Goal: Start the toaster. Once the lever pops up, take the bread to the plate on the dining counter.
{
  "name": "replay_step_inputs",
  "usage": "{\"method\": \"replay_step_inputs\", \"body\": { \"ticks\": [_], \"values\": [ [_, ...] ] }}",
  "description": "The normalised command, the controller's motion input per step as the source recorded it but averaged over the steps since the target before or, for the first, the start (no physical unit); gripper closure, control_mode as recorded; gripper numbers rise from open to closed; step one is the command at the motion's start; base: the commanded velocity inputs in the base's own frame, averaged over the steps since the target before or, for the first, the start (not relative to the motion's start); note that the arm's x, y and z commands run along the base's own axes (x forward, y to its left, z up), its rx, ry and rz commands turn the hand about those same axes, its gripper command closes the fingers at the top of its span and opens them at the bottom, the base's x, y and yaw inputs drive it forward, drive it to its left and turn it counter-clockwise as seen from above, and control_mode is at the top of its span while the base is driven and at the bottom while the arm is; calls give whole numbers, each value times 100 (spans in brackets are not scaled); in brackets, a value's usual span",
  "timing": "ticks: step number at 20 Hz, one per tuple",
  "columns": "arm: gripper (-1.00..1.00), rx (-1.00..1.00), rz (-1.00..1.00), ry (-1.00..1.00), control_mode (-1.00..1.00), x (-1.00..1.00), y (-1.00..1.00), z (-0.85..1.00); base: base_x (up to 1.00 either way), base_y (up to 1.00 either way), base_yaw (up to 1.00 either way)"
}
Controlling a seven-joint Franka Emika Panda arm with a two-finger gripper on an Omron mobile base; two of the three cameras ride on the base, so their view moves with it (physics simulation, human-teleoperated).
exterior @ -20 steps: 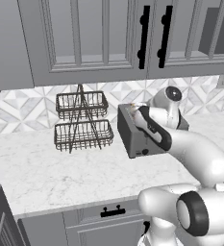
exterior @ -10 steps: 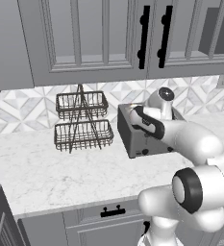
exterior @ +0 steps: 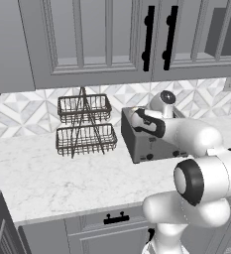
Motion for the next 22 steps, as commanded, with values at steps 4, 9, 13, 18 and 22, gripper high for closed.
{"method": "replay_step_inputs", "body": {
  "ticks": [4,9,13,18,22],
  "values": [
    [-100,0,0,0,-100,28,0,-7,0,0,0],
    [-100,0,0,0,-100,19,0,-3,0,0,0],
    [-100,0,0,0,-100,16,0,-13,0,0,0],
    [-100,0,0,0,-100,17,0,-15,0,0,0],
    [-100,0,0,0,-100,15,0,-13,0,0,0]
  ]
}}
